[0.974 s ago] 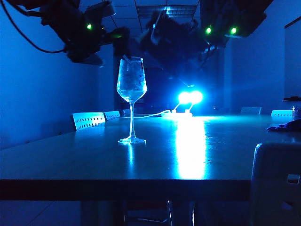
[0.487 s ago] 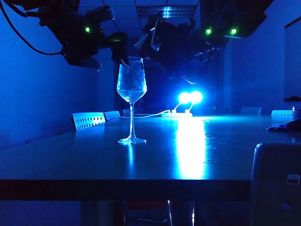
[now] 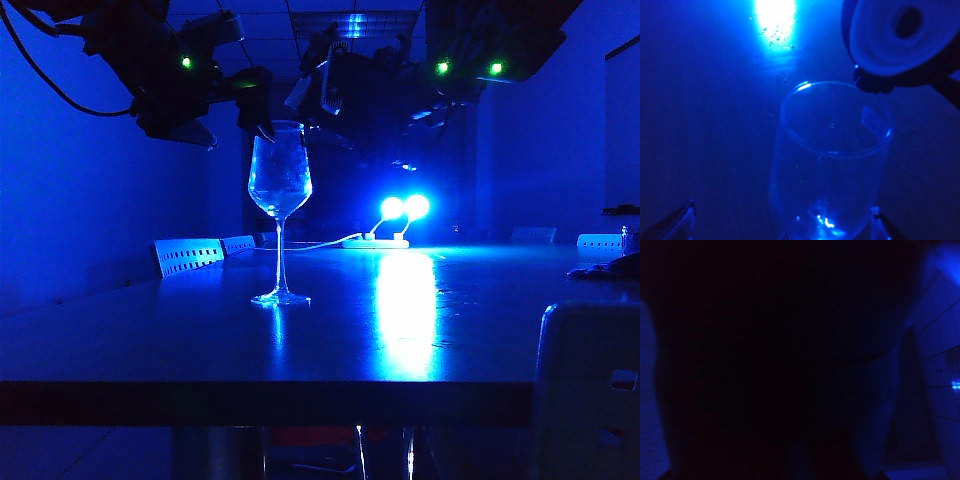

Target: Pick up the black thermos cup, pour some water from it into the stemmed glass, and then put the thermos cup back on the table.

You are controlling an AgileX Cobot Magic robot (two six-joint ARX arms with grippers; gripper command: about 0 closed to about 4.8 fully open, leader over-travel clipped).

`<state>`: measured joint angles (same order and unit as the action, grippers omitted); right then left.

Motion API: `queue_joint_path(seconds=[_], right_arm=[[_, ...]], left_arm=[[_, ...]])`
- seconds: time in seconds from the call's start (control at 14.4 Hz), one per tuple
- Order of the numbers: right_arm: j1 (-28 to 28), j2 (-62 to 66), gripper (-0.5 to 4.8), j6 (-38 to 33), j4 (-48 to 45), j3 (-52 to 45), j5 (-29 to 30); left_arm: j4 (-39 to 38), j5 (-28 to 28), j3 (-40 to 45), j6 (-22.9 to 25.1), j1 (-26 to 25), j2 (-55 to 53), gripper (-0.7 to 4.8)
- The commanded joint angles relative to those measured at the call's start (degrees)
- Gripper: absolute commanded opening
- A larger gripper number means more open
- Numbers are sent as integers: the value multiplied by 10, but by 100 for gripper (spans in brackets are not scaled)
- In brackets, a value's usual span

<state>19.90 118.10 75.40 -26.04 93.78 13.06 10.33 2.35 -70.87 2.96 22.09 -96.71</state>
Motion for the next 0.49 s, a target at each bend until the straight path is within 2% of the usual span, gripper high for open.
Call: queue_joint_path(seconds=[0.07,0.49], right_arm=[[2,-12,124,45,-62,9,-1],[2,-12,125,90,-91,9,0]], left_arm=[[16,2,-5,0,1,0,479],[9,3,-5,0,1,0,479]])
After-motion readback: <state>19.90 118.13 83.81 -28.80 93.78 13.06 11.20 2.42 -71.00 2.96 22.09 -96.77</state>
